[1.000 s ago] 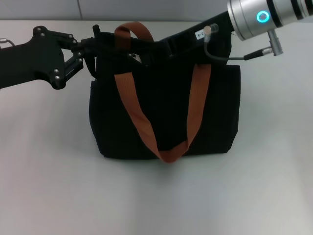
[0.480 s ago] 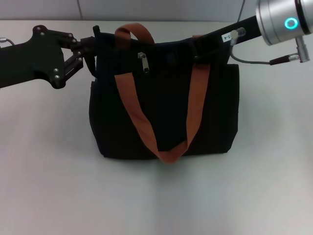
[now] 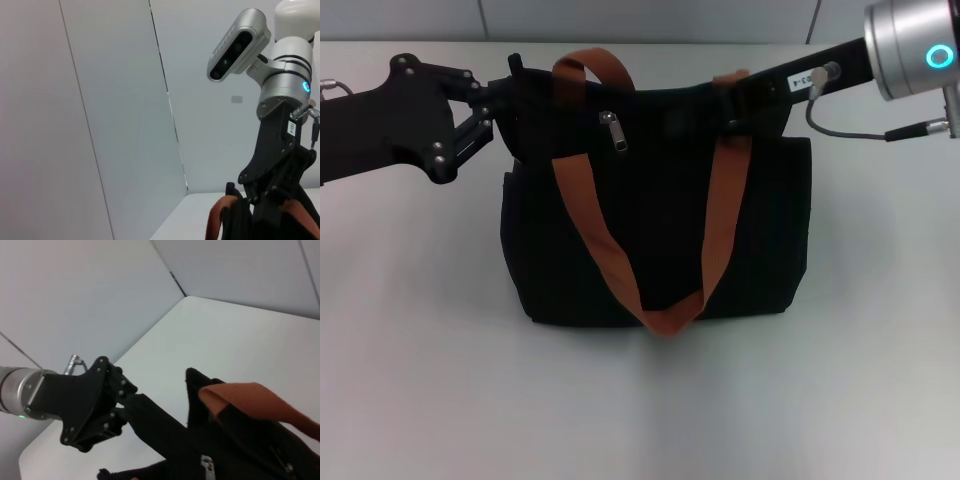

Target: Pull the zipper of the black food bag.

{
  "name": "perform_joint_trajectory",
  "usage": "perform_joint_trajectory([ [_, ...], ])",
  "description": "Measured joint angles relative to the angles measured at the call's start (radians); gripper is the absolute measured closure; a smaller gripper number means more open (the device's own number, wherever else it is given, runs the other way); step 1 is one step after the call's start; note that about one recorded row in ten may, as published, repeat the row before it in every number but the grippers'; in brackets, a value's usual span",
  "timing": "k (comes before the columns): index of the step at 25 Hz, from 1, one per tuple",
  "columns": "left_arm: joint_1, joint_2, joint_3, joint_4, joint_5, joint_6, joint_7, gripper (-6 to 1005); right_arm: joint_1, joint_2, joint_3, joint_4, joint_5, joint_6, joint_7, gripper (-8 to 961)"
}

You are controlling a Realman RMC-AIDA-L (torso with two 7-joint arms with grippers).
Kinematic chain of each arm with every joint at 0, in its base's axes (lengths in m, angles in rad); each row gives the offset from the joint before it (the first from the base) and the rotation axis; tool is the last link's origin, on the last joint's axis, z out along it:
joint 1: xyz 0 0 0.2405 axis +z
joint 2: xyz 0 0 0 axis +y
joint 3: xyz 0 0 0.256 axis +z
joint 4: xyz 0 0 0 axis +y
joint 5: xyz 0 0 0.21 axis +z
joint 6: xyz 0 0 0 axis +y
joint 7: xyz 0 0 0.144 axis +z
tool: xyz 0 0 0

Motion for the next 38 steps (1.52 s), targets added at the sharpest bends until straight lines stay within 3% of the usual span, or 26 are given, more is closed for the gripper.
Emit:
perform_joint_trajectory([
  [3, -0.001, -0.003, 0.0, 0.0, -0.007, 0.0, 0.0, 921, 0.025, 0.001, -0.001, 0.034, 0.01, 0.012, -0.005, 953],
  [10, -0.004, -0.003, 0.0, 0.0, -0.013, 0.001, 0.0, 921, 0.08, -0.001, -0.003, 0.127, 0.022, 0.055, -0.03, 797],
  [18, -0.006, 0.0, 0.0, 0.0, -0.022, 0.001, 0.0, 921, 0.152, 0.002, -0.003, 0.225, 0.023, 0.082, -0.05, 759],
  [28, -0.006, 0.002, 0.0, 0.0, -0.023, -0.004, 0.0, 921, 0.157, 0.0, -0.003, 0.231, 0.052, 0.078, -0.051, 757],
  [38, -0.004, 0.005, 0.0, 0.0, -0.04, -0.005, -0.001, 920, 0.15, -0.006, -0.001, 0.202, 0.031, 0.072, -0.052, 635],
])
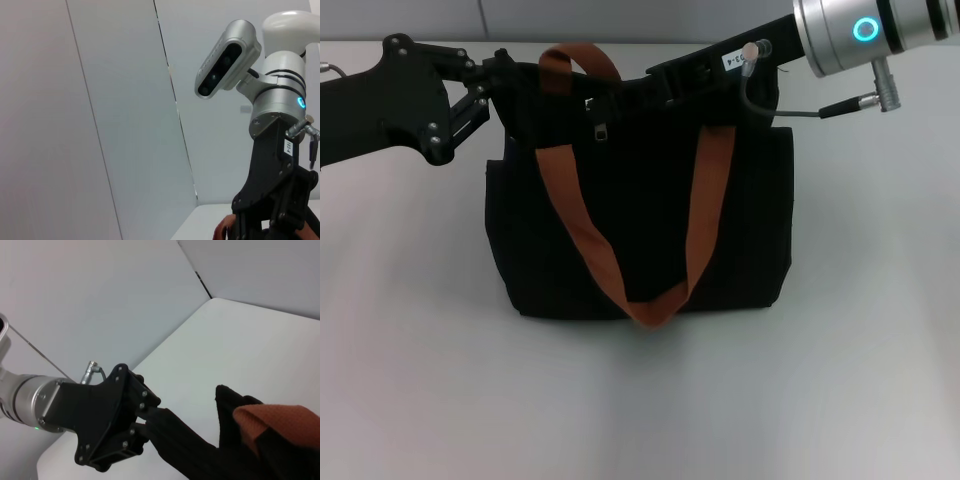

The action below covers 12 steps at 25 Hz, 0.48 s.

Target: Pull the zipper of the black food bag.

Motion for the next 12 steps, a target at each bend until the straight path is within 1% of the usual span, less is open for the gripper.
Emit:
perform_joint_trajectory([
  [6, -0.001, 0.0, 0.0, 0.0, 0.0, -0.001, -0.006, 920, 0.0, 0.004, -0.008, -0.002, -0.013, 0.014, 0.0, 634],
  [12, -0.003, -0.002, 0.0, 0.0, -0.011, -0.001, -0.013, 920, 0.002, 0.01, -0.06, 0.008, 0.003, 0.058, 0.0, 634],
])
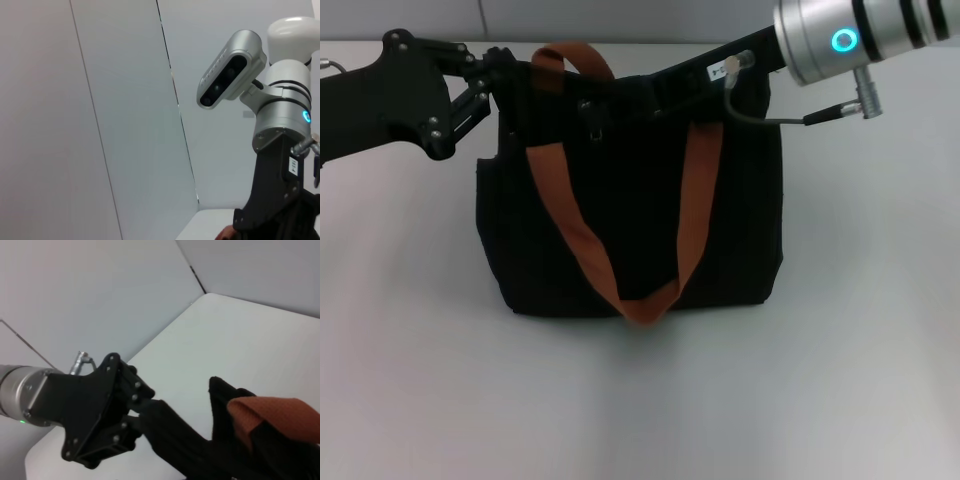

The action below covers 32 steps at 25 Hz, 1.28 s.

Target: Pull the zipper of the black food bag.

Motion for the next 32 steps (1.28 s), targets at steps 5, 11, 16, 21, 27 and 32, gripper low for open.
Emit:
perform_joint_trajectory([
  [5, -0.002, -0.003, 0.0, 0.0, -0.003, 0.0, -0.001, 920, -0.002, 0.001, -0.018, 0.014, 0.081, 0.005, -0.008, 633],
  [11, -0.003, -0.005, 0.0, 0.0, -0.003, 0.001, -0.001, 920, -0.003, 0.0, -0.017, 0.027, 0.085, 0.013, -0.009, 642],
  [16, -0.003, -0.002, 0.0, 0.0, -0.005, -0.002, -0.002, 920, -0.007, -0.006, -0.014, 0.019, 0.077, 0.008, -0.008, 650],
  [21, -0.001, -0.001, 0.0, -0.002, -0.012, -0.002, -0.002, 919, -0.017, -0.011, -0.013, -0.001, 0.052, 0.003, -0.005, 657],
  [27, -0.003, -0.004, 0.0, -0.002, -0.013, -0.002, -0.006, 919, -0.007, -0.001, -0.026, 0.004, 0.046, 0.036, -0.009, 666],
  [32, -0.003, -0.006, 0.0, -0.002, -0.014, -0.002, -0.009, 919, -0.004, 0.001, -0.05, 0.015, 0.081, 0.051, -0.01, 674],
])
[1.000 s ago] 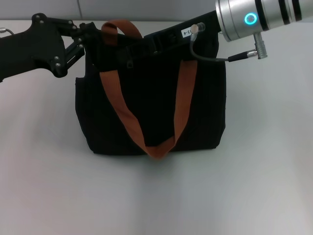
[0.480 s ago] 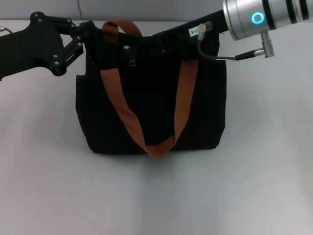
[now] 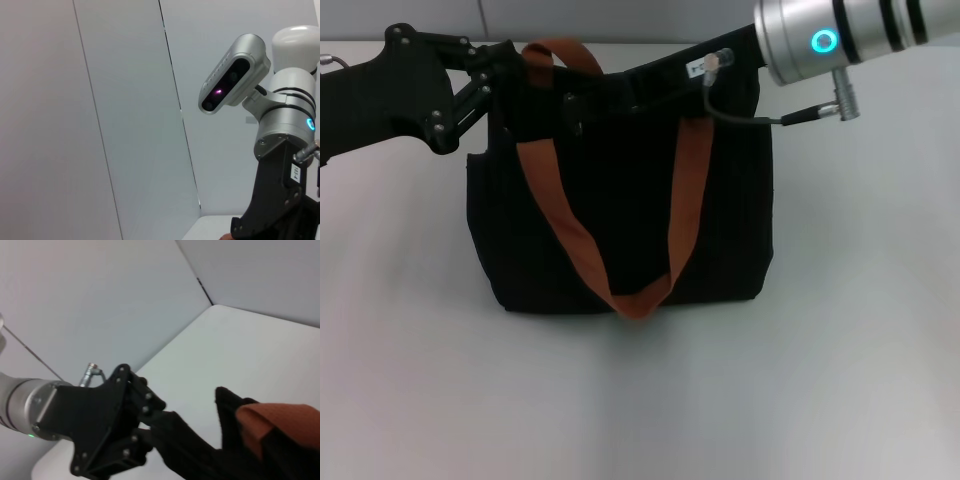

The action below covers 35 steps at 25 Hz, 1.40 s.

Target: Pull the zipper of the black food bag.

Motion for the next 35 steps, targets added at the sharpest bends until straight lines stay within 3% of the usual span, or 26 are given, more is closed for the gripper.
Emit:
perform_joint_trajectory([
  [35, -0.003, -0.001, -0.023, -0.003, 0.0, 0.006, -0.005, 918, -0.006, -0.003, -0.018, -0.014, -0.014, 0.032, 0.02, 727],
])
